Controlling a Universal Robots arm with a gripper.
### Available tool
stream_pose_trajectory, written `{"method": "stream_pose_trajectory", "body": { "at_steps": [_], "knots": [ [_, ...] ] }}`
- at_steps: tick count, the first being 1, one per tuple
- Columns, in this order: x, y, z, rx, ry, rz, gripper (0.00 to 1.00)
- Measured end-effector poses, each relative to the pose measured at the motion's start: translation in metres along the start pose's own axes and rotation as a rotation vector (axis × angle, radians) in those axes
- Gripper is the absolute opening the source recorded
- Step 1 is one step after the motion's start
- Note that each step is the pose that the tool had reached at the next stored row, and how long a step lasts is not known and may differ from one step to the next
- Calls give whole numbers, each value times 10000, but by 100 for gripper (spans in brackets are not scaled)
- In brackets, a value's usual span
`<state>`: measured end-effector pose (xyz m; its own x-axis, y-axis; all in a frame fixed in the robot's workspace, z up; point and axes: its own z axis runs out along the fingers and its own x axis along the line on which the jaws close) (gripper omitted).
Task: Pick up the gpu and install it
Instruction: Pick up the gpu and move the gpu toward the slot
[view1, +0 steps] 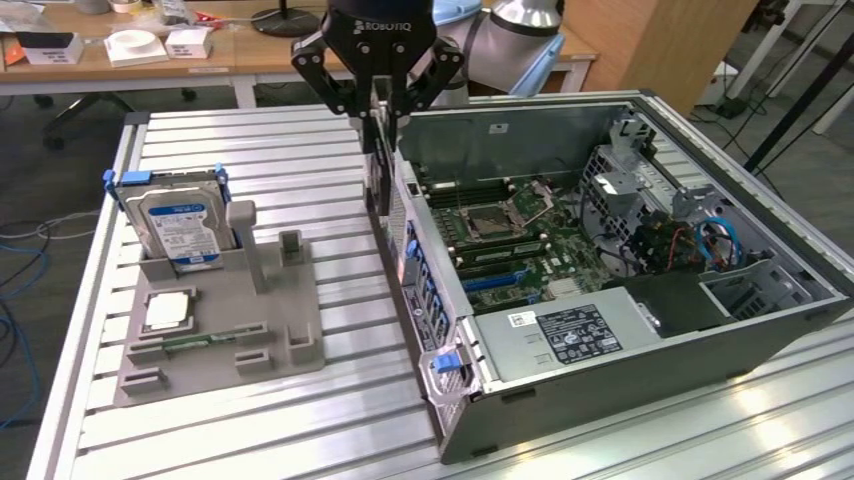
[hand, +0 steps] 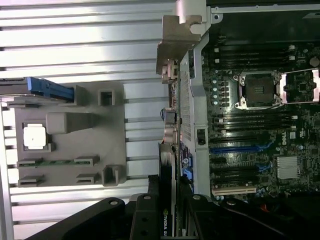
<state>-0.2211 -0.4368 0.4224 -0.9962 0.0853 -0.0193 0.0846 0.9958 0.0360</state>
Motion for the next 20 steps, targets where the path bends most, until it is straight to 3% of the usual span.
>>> {"method": "stream_pose_trajectory", "body": {
  "at_steps": [20],
  "knots": [
    [-194,17,5,-1,0,0,26]
  ]
}}
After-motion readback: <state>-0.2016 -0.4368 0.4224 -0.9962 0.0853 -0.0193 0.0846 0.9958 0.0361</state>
